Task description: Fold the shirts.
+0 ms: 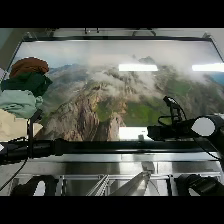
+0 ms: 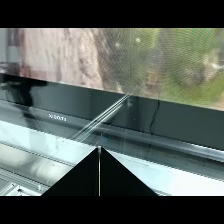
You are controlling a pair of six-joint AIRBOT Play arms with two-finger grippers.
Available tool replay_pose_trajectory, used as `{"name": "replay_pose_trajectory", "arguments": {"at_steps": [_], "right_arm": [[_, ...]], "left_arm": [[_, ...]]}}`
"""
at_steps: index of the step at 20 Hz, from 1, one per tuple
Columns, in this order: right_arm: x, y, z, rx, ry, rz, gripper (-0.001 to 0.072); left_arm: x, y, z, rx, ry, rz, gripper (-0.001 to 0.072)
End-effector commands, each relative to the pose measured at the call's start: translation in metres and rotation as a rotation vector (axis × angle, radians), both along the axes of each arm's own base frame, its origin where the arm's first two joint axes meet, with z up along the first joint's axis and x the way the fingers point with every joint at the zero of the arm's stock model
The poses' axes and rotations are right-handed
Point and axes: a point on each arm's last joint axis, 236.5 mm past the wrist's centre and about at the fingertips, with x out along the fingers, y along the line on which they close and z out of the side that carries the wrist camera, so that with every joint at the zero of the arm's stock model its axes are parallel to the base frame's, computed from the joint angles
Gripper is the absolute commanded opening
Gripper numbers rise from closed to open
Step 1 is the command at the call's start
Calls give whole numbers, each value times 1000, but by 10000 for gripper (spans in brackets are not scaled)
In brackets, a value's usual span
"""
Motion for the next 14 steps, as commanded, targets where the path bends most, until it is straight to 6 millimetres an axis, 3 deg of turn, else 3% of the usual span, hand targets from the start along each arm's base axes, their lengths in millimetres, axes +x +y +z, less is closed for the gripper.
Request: {"name": "replay_pose_trajectory", "arguments": {"at_steps": [1, 5, 7, 9, 10, 11, 13, 14], "right_arm": [[0, 0, 0, 0, 0, 1, 20], [0, 0, 0, 0, 0, 2, 19], [0, 0, 0, 0, 0, 1, 20], [0, 0, 0, 0, 0, 1, 20], [0, 0, 0, 0, 0, 1, 20], [0, 0, 0, 0, 0, 1, 20], [0, 0, 0, 0, 0, 1, 20], [0, 0, 0, 0, 0, 1, 20]], "left_arm": [[1, 0, 0, 2, -2, 5, 21], [8, 8, 3, 53, -35, 6, 20], [28, 33, 15, 187, -89, 61, 20], [53, 59, 44, 305, -182, 138, 44], [65, 70, 62, 350, -242, 177, 270], [80, 83, 83, 390, -310, 235, 346], [109, 103, 125, 441, -454, 342, 351], [124, 112, 140, 450, -488, 384, 656]]}}
